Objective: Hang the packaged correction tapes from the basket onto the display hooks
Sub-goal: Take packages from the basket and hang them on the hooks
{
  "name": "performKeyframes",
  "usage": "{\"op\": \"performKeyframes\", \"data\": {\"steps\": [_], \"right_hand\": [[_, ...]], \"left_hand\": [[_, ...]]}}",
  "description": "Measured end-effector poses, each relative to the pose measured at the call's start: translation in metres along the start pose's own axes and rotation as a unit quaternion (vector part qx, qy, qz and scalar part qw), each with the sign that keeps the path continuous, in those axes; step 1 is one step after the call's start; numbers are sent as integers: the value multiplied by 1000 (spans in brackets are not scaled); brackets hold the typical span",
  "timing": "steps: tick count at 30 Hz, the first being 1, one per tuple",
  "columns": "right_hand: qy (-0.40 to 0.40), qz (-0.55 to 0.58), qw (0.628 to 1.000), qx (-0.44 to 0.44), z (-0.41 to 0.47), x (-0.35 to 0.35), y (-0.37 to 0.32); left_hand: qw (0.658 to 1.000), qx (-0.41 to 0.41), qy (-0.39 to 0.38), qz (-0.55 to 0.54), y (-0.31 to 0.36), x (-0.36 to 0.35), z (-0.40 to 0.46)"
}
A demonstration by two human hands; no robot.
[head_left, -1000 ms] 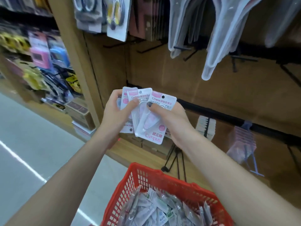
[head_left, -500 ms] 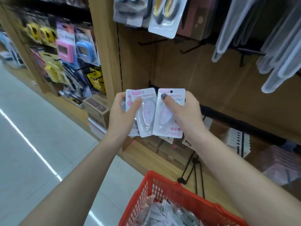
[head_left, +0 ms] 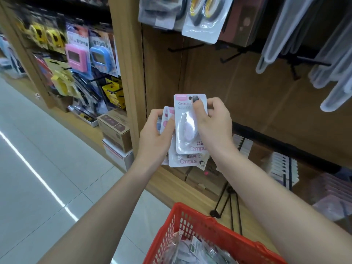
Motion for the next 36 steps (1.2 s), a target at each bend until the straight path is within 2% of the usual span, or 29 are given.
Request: {"op": "performKeyframes", "data": {"steps": [3,5,8,13,15,18,23,25,27,31,36], "right_hand": [[-23,2,999,-41,3,-7,1],[-61,47,989,-124,6,-11,7],[-142,182,944,-236,5,-19,12],[-189,328,868,-322,9,-29,10],[-227,350,858,-301,9,-33,7],[-229,348,880,-229,15,-35,-2],[-116,238,963,-50,41,-36,-41],[-91,196,976,7,47,-42,-56],[-90,183,979,27,52,-51,-63],[-95,188,977,5,60,-65,-58],[-77,165,983,18,66,-71,-56]], "left_hand": [[1000,0,29,-4,1,7,4],[999,1,52,3,1,11,7],[996,14,84,-16,-1,21,11],[992,18,125,-11,-1,35,17],[991,19,131,-5,-1,38,17],[988,18,151,6,-2,44,20],[985,21,174,0,1,57,25],[984,21,177,1,0,60,27],[983,19,181,3,0,62,28],[981,21,191,27,0,68,30],[978,22,193,75,1,73,30]]}}
Point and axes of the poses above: each hand's wrist, its own z-axis towards the middle knuckle, its own x-axis out of the back of the hand, y = z × x, the point moved 4 cm from there along z, towards the middle knuckle, and after that the axes turned 12 degrees about -z, right-handed, at the moved point
